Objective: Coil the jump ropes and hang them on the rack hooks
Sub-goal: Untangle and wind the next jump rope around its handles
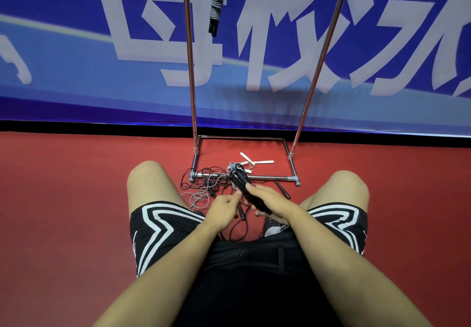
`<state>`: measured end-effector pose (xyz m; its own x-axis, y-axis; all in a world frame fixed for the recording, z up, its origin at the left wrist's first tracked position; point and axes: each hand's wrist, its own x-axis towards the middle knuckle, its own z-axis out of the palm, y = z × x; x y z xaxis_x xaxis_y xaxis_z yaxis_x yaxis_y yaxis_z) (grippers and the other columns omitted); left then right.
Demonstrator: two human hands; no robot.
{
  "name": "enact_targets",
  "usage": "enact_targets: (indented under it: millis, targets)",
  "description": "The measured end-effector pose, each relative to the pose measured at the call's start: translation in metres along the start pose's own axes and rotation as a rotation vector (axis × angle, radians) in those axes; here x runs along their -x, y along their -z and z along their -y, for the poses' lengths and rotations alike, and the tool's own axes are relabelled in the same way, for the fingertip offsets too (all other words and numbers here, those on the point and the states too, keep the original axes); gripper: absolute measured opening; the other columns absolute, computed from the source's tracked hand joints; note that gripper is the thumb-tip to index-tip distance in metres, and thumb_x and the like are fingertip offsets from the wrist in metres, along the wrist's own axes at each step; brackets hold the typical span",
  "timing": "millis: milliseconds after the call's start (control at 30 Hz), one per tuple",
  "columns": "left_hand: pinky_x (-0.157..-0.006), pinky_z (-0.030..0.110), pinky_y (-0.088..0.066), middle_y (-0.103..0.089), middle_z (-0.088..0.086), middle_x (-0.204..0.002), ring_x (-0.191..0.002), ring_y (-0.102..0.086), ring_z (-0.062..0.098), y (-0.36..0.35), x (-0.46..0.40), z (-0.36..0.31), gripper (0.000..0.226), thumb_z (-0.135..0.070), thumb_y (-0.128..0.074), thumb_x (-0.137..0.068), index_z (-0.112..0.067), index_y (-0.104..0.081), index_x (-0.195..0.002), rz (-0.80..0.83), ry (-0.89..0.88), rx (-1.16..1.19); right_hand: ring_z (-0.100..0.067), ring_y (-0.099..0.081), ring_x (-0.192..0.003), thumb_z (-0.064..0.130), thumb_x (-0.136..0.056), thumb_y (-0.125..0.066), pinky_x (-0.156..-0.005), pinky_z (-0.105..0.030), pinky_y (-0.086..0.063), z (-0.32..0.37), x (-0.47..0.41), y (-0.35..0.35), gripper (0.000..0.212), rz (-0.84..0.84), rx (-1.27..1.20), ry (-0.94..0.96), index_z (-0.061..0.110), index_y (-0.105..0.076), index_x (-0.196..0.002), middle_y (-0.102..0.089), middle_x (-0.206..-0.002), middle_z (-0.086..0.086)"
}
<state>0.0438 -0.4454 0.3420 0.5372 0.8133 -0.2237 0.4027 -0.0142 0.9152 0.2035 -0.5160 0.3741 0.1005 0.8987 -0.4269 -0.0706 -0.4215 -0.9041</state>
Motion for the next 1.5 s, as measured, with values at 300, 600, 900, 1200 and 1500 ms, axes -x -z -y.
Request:
enact_targets:
  millis: [300, 600, 900, 1200, 1500]
  targets:
    - [-0.058, 0.026, -0.038, -0.056, -0.003, -0.056, -0.050, -0.047, 0.010, 0.000, 0.001, -0.001, 0.035, -0.035, -0.055, -0.105, -0.008, -0.068, -0.086, -0.052, -0.066, 0.159, -0.015, -0.055, -0.078, 0.029, -0.105, -0.050, -0.076, -0.032, -0.056, 0.002, 0.000, 0.003, 0.045, 0.062, -0.275, -0.023, -0.003, -0.054, -0.136, -0.062, -0.097, -0.008]
    - [-0.065, 0.025, -0.040, -0.068, -0.010, -0.065, -0.053, -0.051, -0.004, 0.001, -0.003, -0.003, 0.035, -0.022, -0.055, -0.103, -0.006, -0.075, -0.080, -0.136, -0.068, 0.113, -0.015, -0.063, -0.103, 0.021, -0.102, -0.062, -0.096, -0.032, -0.050, 0.001, -0.002, 0.002, 0.028, -0.060, 0.040, 0.161, 0.020, -0.062, -0.130, -0.071, -0.113, 0.001]
    - [-0.063, 0.032, -0.035, -0.056, 0.008, -0.066, -0.059, -0.042, 0.019, 0.003, 0.003, -0.006, 0.062, -0.070, -0.058, -0.089, -0.013, -0.074, -0.071, -0.063, -0.030, 0.224, 0.002, -0.059, -0.111, 0.028, -0.088, -0.081, -0.089, -0.006, -0.040, 0.005, 0.002, 0.003, 0.048, -0.177, 0.443, 0.240, 0.021, -0.061, -0.131, -0.066, -0.124, 0.011]
    - [-0.057, 0.019, -0.035, -0.048, -0.009, -0.052, -0.051, -0.042, 0.006, 0.005, 0.011, -0.010, 0.047, -0.041, -0.064, -0.099, -0.026, -0.057, -0.054, 0.040, -0.170, 0.162, -0.014, -0.063, -0.111, 0.033, -0.074, -0.091, -0.095, -0.029, -0.050, 0.002, 0.004, 0.008, 0.059, -0.089, 0.402, 0.100, 0.024, -0.056, -0.120, -0.066, -0.118, 0.001]
    - [-0.057, 0.026, -0.051, -0.062, 0.004, -0.060, -0.053, -0.059, 0.016, 0.003, 0.012, -0.015, 0.039, -0.044, -0.069, -0.095, -0.007, -0.066, -0.084, 0.046, -0.088, 0.257, -0.024, -0.074, -0.080, 0.005, -0.090, -0.075, -0.069, -0.032, -0.060, 0.009, 0.013, 0.001, 0.028, 0.016, 0.256, 0.198, 0.004, -0.064, -0.117, -0.077, -0.088, -0.011]
